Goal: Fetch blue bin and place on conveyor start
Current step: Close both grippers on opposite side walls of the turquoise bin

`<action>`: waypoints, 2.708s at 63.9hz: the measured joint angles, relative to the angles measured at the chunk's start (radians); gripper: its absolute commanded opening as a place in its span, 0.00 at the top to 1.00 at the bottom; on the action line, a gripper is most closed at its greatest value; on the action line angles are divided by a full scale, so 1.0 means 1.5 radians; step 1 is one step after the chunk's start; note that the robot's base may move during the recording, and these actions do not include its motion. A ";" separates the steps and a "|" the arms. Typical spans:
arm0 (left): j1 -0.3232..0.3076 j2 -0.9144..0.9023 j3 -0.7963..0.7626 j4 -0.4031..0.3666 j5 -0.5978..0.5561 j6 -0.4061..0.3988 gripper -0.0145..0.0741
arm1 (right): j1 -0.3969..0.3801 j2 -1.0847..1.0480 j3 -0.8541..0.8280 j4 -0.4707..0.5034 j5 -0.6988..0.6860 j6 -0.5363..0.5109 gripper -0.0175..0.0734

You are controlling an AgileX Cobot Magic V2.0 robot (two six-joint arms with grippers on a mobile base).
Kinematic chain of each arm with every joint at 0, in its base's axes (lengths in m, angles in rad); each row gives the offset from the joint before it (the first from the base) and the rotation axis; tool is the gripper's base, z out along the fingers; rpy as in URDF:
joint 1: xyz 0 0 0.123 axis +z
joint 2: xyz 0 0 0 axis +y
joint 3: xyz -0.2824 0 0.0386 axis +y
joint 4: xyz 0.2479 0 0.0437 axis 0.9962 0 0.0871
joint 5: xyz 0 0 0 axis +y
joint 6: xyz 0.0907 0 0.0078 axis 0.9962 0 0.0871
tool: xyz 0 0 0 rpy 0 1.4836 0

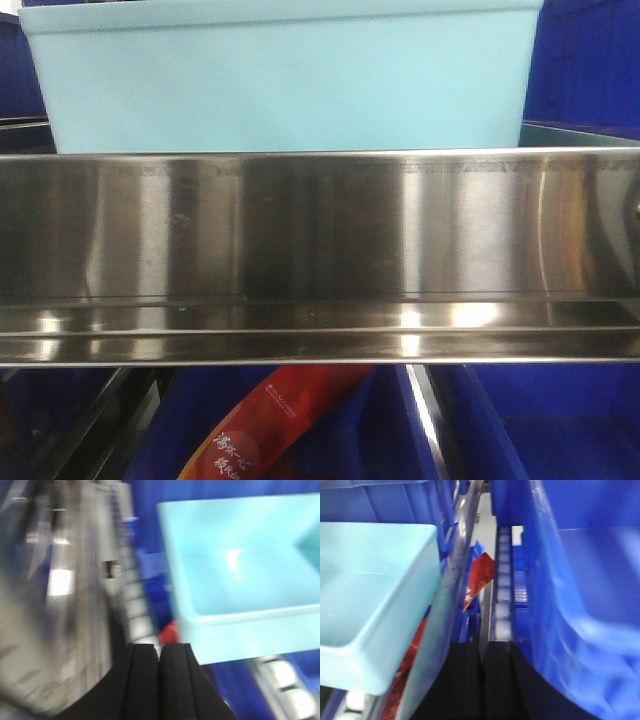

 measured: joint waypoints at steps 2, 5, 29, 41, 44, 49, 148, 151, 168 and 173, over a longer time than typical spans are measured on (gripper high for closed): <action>-0.016 0.016 -0.011 0.005 0.000 0.001 0.96 | 0.010 0.012 -0.009 0.003 -0.002 -0.003 0.99; -0.040 0.045 -0.032 0.020 0.000 -0.013 0.96 | 0.032 0.035 -0.021 0.008 -0.005 -0.007 0.99; -0.082 0.264 -0.222 0.132 0.061 -0.246 0.96 | 0.180 0.246 -0.150 -0.077 -0.001 0.156 0.96; -0.082 0.375 -0.348 0.174 0.146 -0.274 0.96 | 0.222 0.379 -0.289 -0.213 0.104 0.298 0.96; -0.082 0.397 -0.371 0.178 0.155 -0.275 0.96 | 0.225 0.408 -0.326 -0.227 0.133 0.311 0.96; -0.079 0.431 -0.407 0.181 0.159 -0.275 0.89 | 0.229 0.461 -0.393 -0.237 0.185 0.320 0.96; -0.046 0.612 -0.467 0.153 0.174 -0.224 0.52 | 0.229 0.690 -0.562 -0.177 0.306 0.379 0.55; -0.046 0.612 -0.467 0.153 0.177 -0.224 0.52 | 0.229 0.690 -0.562 -0.177 0.306 0.384 0.55; -0.046 0.612 -0.468 0.153 0.183 -0.224 0.52 | 0.229 0.690 -0.562 -0.175 0.306 0.397 0.55; -0.046 0.612 -0.468 0.152 0.184 -0.224 0.52 | 0.229 0.690 -0.562 -0.175 0.306 0.397 0.55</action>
